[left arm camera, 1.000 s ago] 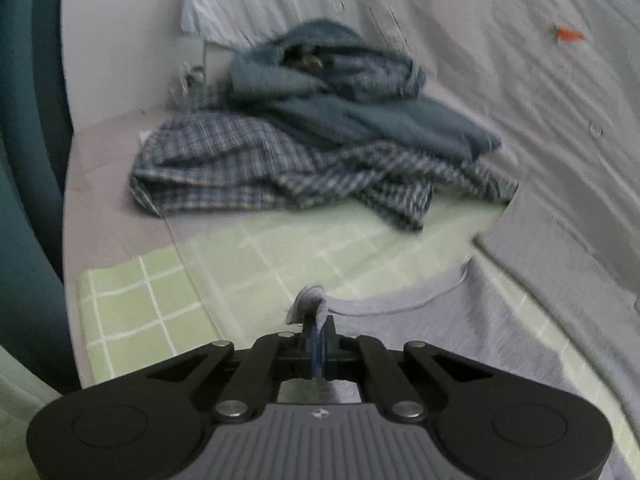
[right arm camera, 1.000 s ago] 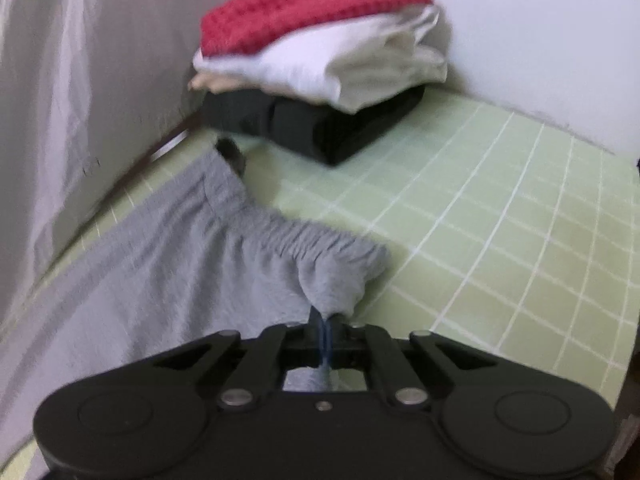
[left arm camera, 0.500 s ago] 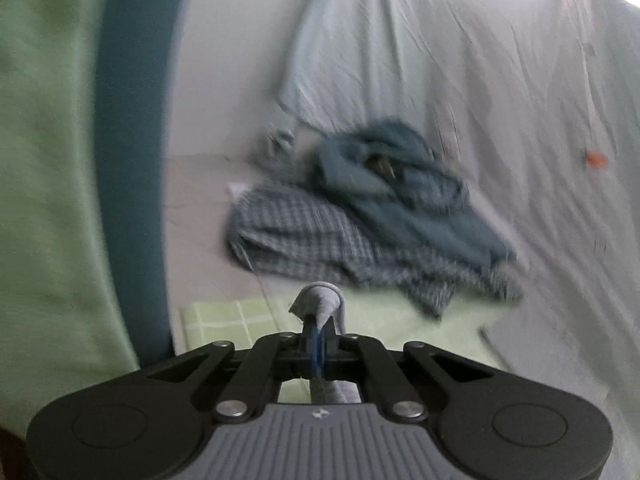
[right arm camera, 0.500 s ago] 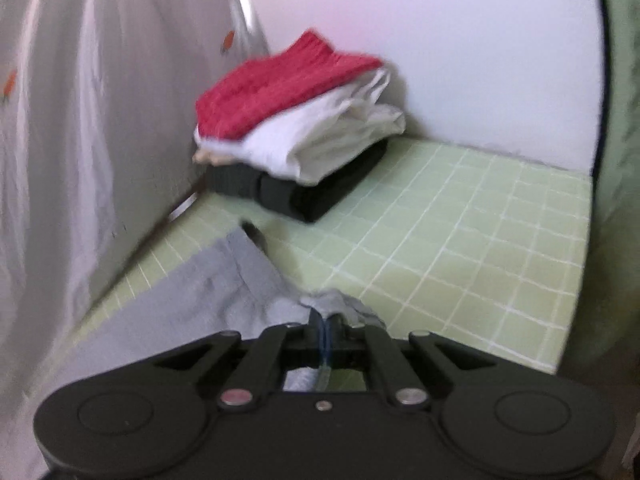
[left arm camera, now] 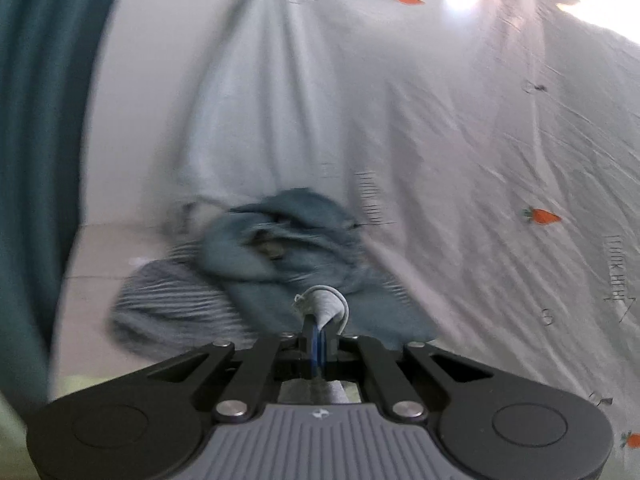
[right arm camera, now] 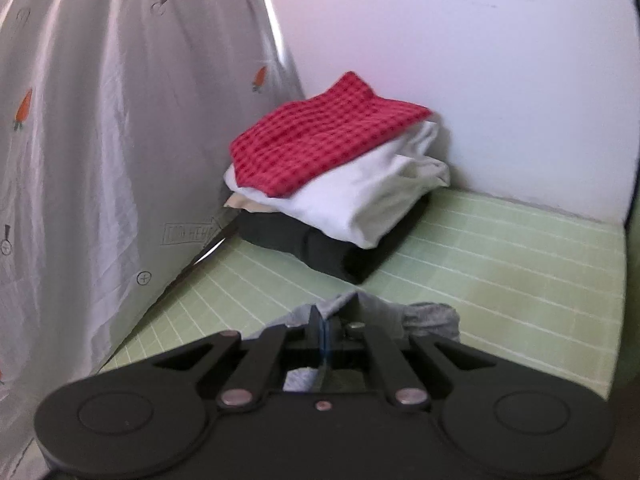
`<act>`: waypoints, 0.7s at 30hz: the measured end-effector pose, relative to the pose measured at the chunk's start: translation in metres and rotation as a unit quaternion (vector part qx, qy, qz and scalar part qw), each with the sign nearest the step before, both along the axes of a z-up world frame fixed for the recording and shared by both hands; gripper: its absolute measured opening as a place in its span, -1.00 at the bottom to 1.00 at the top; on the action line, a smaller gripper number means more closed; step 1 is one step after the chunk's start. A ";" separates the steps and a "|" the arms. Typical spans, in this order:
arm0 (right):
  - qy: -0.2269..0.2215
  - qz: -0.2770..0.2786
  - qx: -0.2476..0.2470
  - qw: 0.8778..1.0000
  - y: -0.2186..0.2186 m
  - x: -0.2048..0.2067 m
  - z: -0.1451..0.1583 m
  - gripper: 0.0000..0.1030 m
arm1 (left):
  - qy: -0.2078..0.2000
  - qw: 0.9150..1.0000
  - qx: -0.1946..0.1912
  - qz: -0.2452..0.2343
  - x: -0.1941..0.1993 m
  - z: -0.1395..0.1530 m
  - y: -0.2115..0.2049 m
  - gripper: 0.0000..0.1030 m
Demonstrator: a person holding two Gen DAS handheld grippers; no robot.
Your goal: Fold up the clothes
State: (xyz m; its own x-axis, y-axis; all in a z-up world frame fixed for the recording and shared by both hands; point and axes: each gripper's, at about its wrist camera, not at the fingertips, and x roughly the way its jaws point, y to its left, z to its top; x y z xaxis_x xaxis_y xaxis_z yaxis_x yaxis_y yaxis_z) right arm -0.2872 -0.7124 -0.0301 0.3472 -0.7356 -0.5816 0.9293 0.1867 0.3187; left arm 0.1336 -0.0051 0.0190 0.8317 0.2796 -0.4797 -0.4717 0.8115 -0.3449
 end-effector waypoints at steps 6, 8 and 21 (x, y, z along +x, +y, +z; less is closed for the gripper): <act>0.046 0.010 -0.002 0.999 -0.070 0.065 -0.020 -0.98 | 0.010 0.993 0.008 -0.115 0.159 -0.018 -0.102 -0.97; 0.067 0.028 0.000 0.997 -0.102 0.093 -0.032 -0.96 | 0.023 0.985 0.017 -0.173 0.218 -0.031 -0.143 -0.79; 0.148 -0.016 0.054 0.987 -0.052 0.100 -0.064 0.56 | 0.235 0.962 0.009 -0.138 0.190 -0.163 -0.135 0.29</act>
